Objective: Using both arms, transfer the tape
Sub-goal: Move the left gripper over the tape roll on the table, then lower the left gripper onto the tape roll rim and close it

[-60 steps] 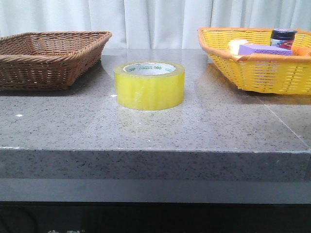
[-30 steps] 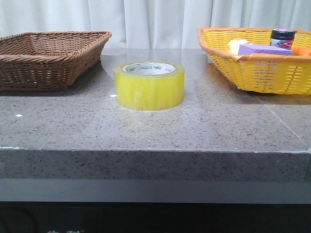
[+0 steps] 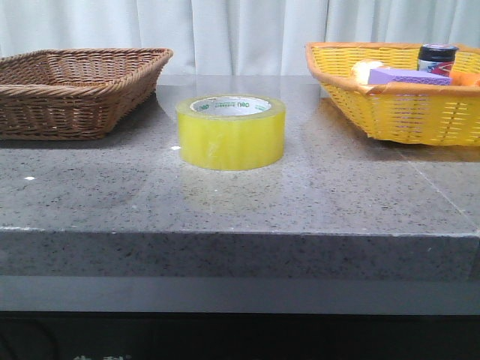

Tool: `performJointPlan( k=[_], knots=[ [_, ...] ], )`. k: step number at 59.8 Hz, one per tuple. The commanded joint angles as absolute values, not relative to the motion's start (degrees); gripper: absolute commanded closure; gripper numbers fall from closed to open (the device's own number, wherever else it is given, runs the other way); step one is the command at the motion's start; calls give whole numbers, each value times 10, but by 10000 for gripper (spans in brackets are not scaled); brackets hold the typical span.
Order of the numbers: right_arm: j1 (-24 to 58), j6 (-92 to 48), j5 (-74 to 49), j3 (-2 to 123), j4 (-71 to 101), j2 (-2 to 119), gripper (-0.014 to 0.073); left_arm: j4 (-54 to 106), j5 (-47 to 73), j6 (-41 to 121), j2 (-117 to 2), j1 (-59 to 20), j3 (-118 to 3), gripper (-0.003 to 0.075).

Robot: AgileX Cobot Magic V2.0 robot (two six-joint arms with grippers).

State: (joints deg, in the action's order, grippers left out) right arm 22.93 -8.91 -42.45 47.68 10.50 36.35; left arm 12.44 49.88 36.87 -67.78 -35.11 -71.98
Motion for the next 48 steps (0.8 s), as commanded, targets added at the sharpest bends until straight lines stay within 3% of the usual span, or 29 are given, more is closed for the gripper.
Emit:
performJointPlan(
  k=[1,19,37,48],
  knots=[
    [226,-90,-387,490,112,362,147,134,479,429,-716,-369,-768,237],
    [226,-90,-387,490,112,362,147,45,523,472,-887,-433,-875,237],
    [226,-90,-387,490,112,362,147,44,647,471,-1014,-438,-994,237],
    [226,-90,-387,490,112,362,147,42,658,471,-1065,-438,-1034,237]
  ],
)
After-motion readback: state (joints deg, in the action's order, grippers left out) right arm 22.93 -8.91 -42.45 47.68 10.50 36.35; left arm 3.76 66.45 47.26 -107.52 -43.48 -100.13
